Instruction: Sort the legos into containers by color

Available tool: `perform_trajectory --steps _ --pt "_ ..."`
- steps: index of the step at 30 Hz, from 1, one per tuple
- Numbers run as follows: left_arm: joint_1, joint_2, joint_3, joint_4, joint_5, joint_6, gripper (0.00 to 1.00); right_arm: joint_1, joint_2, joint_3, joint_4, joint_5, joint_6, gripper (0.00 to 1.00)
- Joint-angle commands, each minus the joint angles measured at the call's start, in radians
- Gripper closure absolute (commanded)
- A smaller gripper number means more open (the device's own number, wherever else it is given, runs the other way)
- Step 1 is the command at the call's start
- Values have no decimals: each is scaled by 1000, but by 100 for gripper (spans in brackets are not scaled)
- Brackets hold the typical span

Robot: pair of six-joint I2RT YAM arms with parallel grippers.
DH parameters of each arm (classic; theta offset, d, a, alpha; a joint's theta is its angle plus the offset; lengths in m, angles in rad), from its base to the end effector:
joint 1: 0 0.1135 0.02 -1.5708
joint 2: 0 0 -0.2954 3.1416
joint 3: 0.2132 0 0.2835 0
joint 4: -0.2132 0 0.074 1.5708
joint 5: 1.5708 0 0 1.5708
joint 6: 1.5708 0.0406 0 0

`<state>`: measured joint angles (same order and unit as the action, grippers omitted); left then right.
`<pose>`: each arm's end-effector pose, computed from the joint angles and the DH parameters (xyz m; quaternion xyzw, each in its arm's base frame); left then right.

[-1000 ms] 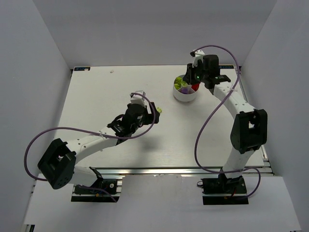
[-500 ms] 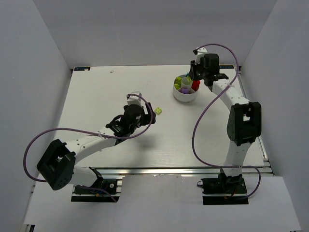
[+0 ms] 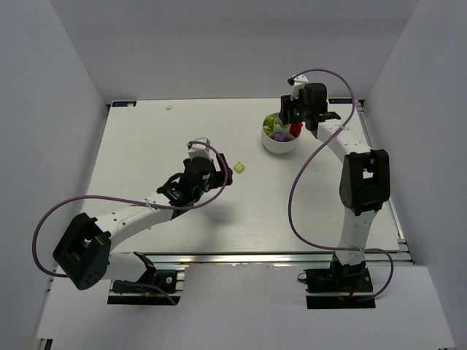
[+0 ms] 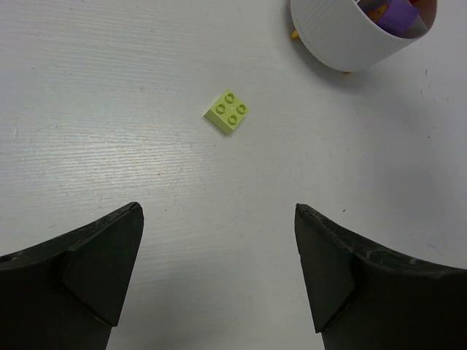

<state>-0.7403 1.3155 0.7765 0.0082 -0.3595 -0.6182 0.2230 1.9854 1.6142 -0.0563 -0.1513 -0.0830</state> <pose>0.2389 -0.1989 0.2519 -0.0366 0.8577 -0.1864 0.4778 0.5085 0.1216 0.2919 -0.1682 0.8226 0.1011 0.5337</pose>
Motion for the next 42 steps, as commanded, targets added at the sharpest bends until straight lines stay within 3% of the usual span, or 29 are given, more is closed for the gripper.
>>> perform_trajectory --steps 1,5,7,8,10,11,13,15,16,19,22,26,32,42 --pt "7 -39 -10 -1 -15 -6 7 -1 -7 52 32 -25 -9 46" --pt "9 -38 -6 -2 -13 -6 7 -2 -39 52 21 -74 -20 41" --pt "10 -41 -5 -2 -18 -5 7 -2 -84 35 12 -155 -113 35" --pt "12 -47 -6 -2 -22 -5 7 -2 -105 21 -2 -277 -162 25" --pt "18 -56 -8 -8 -33 -8 7 -2 -167 -14 -33 -443 -337 14" --pt "21 -64 -8 -40 -47 -11 8 -1 -184 -49 -59 -584 -401 11" --pt "39 -88 -13 -53 -52 -23 10 27 -217 -80 -129 -636 -516 11" --pt "62 -123 -28 -57 -36 -26 16 88 -212 -79 -203 -544 -535 14" --pt "71 -137 -32 -60 -32 -31 24 108 -200 -77 -214 -466 -484 17" --pt "110 -197 -59 -74 -19 -58 33 180 -160 -57 -278 -394 -375 30" --pt "147 -260 -86 -105 -18 -89 32 255 -122 -43 -306 -272 -312 30" --pt "171 -334 -129 -143 -29 -121 27 337 -36 38 -373 -113 -193 24" --pt "177 -397 -174 -169 -41 -152 27 381 116 179 -450 50 -161 20" --pt "182 -383 -174 -171 -36 -152 26 397 208 194 -478 39 -210 26"
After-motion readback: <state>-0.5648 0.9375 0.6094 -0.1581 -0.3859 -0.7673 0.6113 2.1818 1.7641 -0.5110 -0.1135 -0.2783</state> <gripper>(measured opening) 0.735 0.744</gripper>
